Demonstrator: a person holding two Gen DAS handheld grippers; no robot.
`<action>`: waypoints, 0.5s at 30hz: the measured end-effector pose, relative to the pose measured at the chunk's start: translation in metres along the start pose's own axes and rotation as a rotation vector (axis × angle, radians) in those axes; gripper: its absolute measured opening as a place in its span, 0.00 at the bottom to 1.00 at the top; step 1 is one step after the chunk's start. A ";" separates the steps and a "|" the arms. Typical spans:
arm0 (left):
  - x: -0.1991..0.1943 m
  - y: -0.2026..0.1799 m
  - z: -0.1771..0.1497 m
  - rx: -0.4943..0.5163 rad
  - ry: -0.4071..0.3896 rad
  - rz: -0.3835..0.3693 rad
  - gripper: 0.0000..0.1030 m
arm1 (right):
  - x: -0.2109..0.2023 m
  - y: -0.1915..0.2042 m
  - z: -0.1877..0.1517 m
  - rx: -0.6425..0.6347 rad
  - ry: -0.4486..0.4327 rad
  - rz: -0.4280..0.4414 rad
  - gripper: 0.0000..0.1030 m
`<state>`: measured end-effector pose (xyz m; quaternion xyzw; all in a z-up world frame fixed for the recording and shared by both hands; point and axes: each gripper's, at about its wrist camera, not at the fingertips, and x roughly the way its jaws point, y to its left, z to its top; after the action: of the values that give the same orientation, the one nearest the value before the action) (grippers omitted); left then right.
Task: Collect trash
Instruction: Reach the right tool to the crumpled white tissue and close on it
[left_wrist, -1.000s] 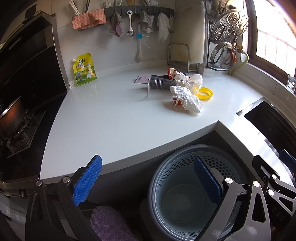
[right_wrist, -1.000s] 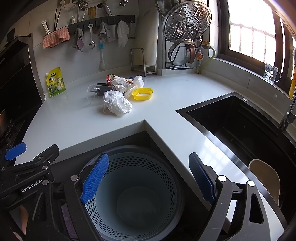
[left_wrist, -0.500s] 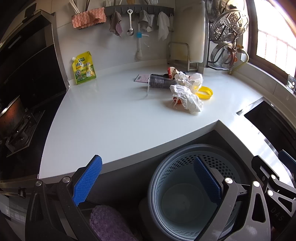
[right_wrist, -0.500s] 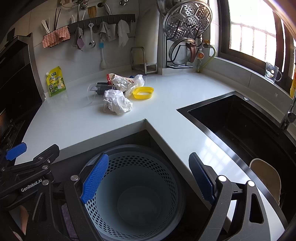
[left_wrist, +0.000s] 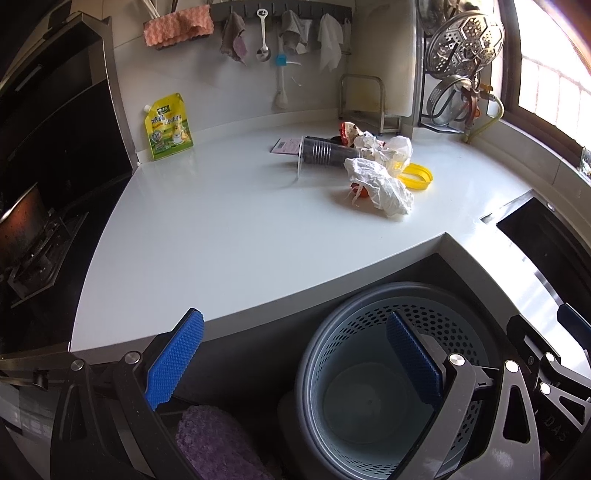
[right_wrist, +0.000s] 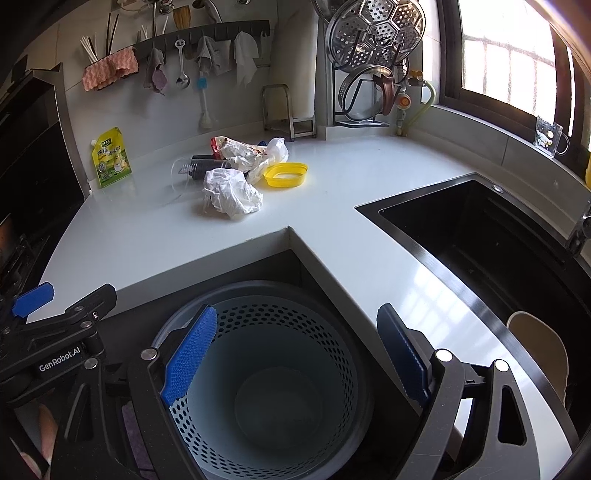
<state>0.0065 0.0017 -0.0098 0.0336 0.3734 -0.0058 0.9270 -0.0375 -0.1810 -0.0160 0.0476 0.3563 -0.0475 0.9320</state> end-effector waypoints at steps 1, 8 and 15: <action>0.003 -0.002 0.001 0.003 0.000 0.001 0.94 | 0.003 -0.002 0.001 0.002 0.003 0.001 0.82; 0.024 -0.018 0.024 0.018 -0.014 -0.016 0.94 | 0.011 -0.027 0.014 0.017 -0.021 -0.006 0.82; 0.039 -0.008 0.051 0.013 -0.033 0.025 0.94 | 0.032 -0.030 0.050 -0.043 -0.038 0.059 0.82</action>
<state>0.0697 -0.0095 -0.0009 0.0443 0.3577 0.0026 0.9328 0.0149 -0.2185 -0.0020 0.0371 0.3379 -0.0134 0.9403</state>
